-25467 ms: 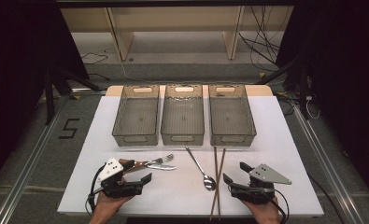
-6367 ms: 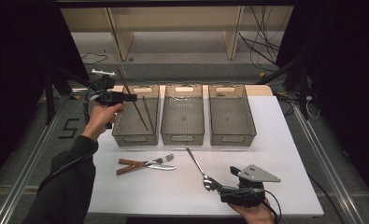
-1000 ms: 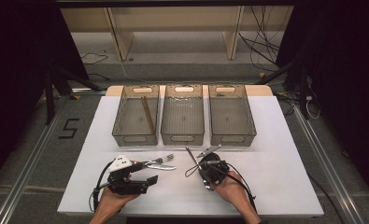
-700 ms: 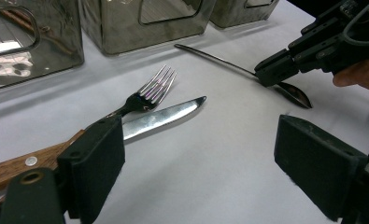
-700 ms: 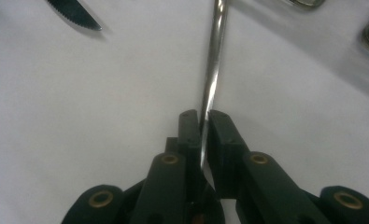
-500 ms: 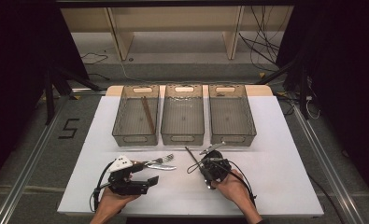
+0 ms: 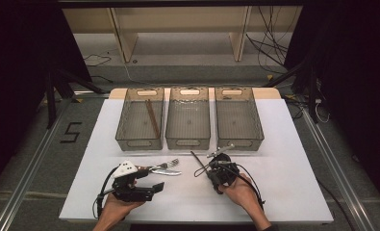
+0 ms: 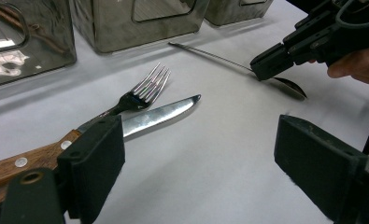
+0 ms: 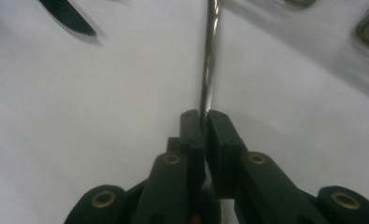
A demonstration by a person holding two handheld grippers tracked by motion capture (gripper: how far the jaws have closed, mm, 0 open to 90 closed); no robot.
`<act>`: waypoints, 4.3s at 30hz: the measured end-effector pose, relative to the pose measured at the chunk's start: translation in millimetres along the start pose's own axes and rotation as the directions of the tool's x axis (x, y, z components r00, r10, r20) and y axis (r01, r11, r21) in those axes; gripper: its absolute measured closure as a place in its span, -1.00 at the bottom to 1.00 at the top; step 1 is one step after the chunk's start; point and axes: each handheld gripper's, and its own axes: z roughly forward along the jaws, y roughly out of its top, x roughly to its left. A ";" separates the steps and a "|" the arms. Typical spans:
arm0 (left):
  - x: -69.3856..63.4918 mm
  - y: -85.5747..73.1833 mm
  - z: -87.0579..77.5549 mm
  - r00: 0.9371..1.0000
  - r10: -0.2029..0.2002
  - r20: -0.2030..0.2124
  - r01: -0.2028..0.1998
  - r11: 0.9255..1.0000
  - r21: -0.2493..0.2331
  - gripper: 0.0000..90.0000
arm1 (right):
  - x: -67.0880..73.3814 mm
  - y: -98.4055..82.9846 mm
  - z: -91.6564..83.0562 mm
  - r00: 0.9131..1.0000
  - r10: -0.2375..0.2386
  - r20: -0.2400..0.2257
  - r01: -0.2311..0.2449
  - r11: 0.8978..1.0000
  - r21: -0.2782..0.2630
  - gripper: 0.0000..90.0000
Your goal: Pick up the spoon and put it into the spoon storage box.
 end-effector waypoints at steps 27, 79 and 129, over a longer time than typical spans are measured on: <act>-2.2 0.5 0.8 1.000 -0.004 0.016 0.004 1.000 0.003 -0.64 | -3.6 2.3 -5.0 0.998 -0.016 0.066 0.016 1.000 -0.002 1.00; 7.7 -4.3 -6.4 0.997 0.050 -0.058 -0.053 0.997 -0.056 -0.64 | -22.8 98.2 -45.4 1.000 0.005 0.011 -0.002 0.975 -0.221 1.00; 10.0 -5.2 -8.4 0.999 0.032 -0.044 -0.036 0.996 -0.083 -0.64 | -41.5 180.5 26.2 0.985 0.142 0.103 -0.122 0.977 -0.175 1.00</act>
